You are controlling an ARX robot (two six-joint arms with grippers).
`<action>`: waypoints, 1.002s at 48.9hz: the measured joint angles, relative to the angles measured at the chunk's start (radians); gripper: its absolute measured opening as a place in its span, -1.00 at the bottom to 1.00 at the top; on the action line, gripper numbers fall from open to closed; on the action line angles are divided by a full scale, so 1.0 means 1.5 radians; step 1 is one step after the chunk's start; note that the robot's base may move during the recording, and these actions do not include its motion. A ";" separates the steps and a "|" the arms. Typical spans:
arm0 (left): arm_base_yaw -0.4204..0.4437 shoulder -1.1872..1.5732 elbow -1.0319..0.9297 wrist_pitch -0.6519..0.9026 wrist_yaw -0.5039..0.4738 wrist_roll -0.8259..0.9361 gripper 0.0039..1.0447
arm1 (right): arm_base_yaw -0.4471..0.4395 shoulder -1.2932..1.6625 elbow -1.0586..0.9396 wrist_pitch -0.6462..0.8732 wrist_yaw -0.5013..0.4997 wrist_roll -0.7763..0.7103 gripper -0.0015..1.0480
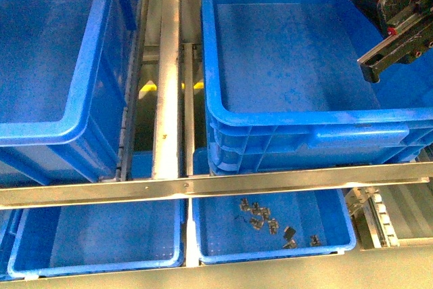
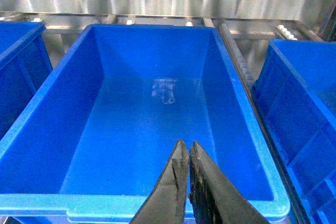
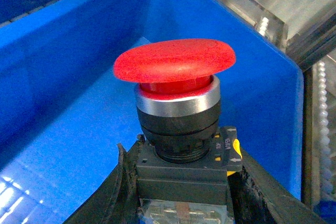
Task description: Pick red and yellow buttons and place in box
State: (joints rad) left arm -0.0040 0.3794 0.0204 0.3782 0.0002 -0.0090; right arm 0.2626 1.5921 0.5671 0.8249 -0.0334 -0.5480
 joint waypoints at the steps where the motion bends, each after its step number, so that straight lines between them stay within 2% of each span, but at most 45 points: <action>1: 0.000 -0.006 0.000 -0.005 0.000 0.000 -0.96 | 0.001 0.000 0.000 0.000 -0.001 0.002 -0.31; 30: 0.000 -0.139 0.000 -0.136 0.000 0.000 -0.96 | 0.004 0.044 0.034 -0.005 0.001 0.020 -0.31; 33: 0.000 -0.209 0.000 -0.231 0.000 0.001 -0.96 | 0.004 0.050 0.043 -0.006 0.003 0.022 -0.31; 35: 0.000 -0.235 0.000 -0.248 0.000 0.001 -0.96 | 0.004 0.054 0.048 -0.008 0.006 0.022 -0.31; 49: 0.001 -0.243 0.000 -0.253 0.000 0.001 -0.96 | 0.005 0.078 0.069 -0.015 0.016 0.028 -0.31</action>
State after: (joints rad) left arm -0.0025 0.0147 0.0204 -0.0006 0.0006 -0.0078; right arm 0.2699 1.7092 0.6712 0.8028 -0.0093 -0.5053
